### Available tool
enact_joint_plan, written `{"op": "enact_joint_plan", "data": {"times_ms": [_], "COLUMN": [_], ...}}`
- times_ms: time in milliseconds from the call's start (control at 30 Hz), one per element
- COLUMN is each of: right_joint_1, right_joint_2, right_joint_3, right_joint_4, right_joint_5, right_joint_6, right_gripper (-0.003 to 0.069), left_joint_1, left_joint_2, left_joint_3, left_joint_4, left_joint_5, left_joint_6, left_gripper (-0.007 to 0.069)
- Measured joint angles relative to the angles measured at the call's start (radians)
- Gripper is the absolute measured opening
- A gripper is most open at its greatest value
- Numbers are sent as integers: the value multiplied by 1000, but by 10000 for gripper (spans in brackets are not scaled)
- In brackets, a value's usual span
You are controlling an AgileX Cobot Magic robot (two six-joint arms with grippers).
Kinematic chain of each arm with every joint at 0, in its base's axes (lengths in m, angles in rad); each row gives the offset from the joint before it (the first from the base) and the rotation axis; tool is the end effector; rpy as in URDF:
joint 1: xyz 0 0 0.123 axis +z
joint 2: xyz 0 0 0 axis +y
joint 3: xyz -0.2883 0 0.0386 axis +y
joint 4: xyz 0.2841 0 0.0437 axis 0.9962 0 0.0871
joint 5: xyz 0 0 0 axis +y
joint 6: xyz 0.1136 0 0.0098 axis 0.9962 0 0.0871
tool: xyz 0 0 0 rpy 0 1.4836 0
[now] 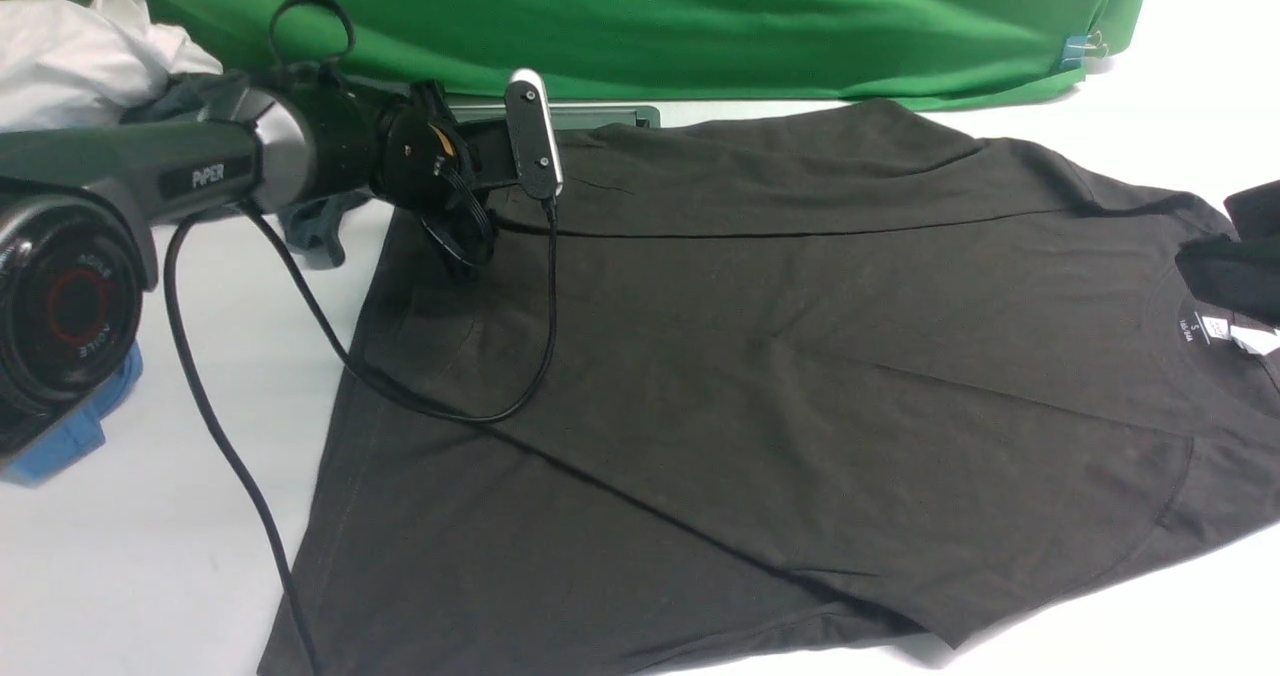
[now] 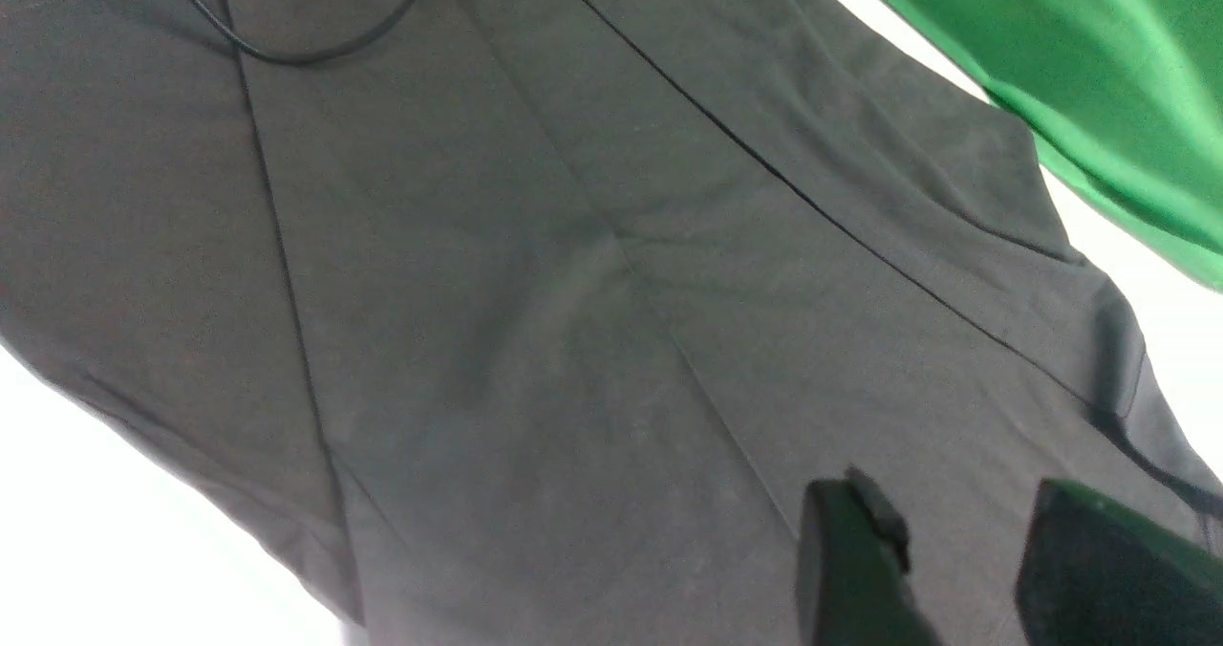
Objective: Fold a long-sleeved shirt on a white desktop.
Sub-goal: 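Grab the top left corner of the dark shirt with the left gripper, then fold the left side of the dark shirt inward over its body with the left gripper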
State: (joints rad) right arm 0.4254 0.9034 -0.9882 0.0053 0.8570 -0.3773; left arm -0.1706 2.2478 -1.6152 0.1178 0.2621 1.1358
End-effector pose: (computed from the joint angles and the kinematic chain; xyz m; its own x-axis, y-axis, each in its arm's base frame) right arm 0.1997 0.0910 0.3687 -0.3847 -0.5752 -0.7219 -0.5973 0.7514 -0.2804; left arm 0.5372 -0.0890 0.1085 -0.0831 0.9767 -0.1978 0.7215 0.1959 0.6641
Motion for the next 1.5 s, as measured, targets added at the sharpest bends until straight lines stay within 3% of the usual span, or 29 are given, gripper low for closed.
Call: {"op": "enact_joint_plan", "data": {"times_ms": [133,300,333,433,933,1500], "right_joint_1": [0,0,0,0,0,0], "right_joint_2": [0,0,0,0,0,0], "right_joint_3": [0,0,0,0,0,0], "right_joint_4": [0,0,0,0,17,18], "right_joint_5": [-2,-2,-4,-7,-16,16], "right_joint_6": [0,0,0,1,7,6], "right_gripper": [248,248,248,243,220,232], "left_joint_1": [0,-1,-1,-4,-59,-128], "left_joint_2": [12,19,18,4,-185,-301], "left_joint_3": [0,-1,-1,-1,-1,24], "left_joint_4": [-6,-9,-10,-11,-10,30], "left_joint_5": [-38,-51,-49,-18,460,712], "left_joint_6": [0,0,0,-1,-107,-158], "left_gripper": [293,148,66,34,31,31]}}
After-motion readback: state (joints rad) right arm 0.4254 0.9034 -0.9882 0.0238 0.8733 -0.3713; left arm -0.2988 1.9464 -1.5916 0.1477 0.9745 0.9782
